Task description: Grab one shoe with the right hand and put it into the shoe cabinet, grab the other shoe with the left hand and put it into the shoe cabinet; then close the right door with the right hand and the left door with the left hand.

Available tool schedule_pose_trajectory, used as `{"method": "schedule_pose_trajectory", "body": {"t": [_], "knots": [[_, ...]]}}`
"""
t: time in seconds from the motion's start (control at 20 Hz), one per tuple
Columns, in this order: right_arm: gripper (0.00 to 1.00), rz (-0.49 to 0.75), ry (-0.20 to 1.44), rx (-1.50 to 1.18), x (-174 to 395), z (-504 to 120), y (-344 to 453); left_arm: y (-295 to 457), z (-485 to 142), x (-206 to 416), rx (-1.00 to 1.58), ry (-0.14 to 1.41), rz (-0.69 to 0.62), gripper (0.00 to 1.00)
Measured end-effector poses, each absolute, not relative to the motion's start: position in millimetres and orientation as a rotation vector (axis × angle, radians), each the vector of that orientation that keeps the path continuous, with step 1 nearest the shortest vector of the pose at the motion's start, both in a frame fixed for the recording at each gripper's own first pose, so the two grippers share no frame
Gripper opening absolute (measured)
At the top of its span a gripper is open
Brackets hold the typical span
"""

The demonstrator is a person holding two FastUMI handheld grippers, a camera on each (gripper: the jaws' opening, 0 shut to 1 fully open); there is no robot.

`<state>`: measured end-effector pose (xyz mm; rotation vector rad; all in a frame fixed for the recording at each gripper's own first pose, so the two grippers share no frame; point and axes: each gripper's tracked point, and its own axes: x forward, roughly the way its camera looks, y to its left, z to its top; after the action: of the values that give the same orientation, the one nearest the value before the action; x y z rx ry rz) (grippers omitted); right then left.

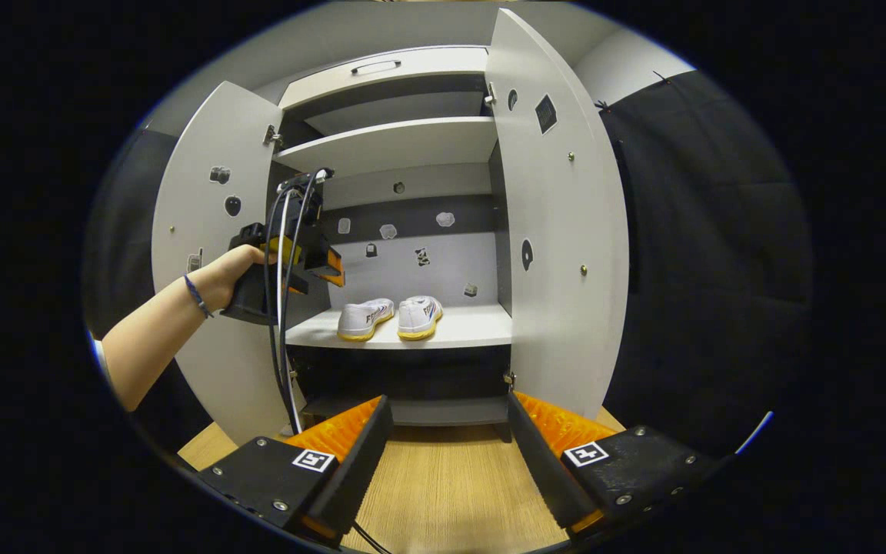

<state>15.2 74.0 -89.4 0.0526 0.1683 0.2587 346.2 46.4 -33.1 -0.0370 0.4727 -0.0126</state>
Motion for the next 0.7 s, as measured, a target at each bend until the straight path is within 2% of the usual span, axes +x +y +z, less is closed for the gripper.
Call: {"method": "schedule_pose_trajectory", "body": {"t": [0.2, 0.35, 0.55, 0.6, 0.7], "knots": [[0.93, 0.287, 0.152, 0.024, 4, -75, 61, 33, 11, 278, -0.038, 0.322, -0.090, 0.97], [0.92, 0.279, 0.165, -0.022, -3, -69, 39, 22, 20, 224, -0.045, 0.252, -0.133, 0.97], [0.93, 0.189, 0.173, -0.035, -3, -60, -11, 15, 12, 151, -0.033, 0.214, -0.178, 0.99], [0.93, 0.154, 0.167, -0.027, -2, -56, -26, 13, 9, 137, -0.035, 0.209, -0.194, 0.96], [0.92, 0.096, 0.157, -0.020, 4, -51, -50, 12, 0, 111, -0.040, 0.207, -0.212, 0.97]]}}
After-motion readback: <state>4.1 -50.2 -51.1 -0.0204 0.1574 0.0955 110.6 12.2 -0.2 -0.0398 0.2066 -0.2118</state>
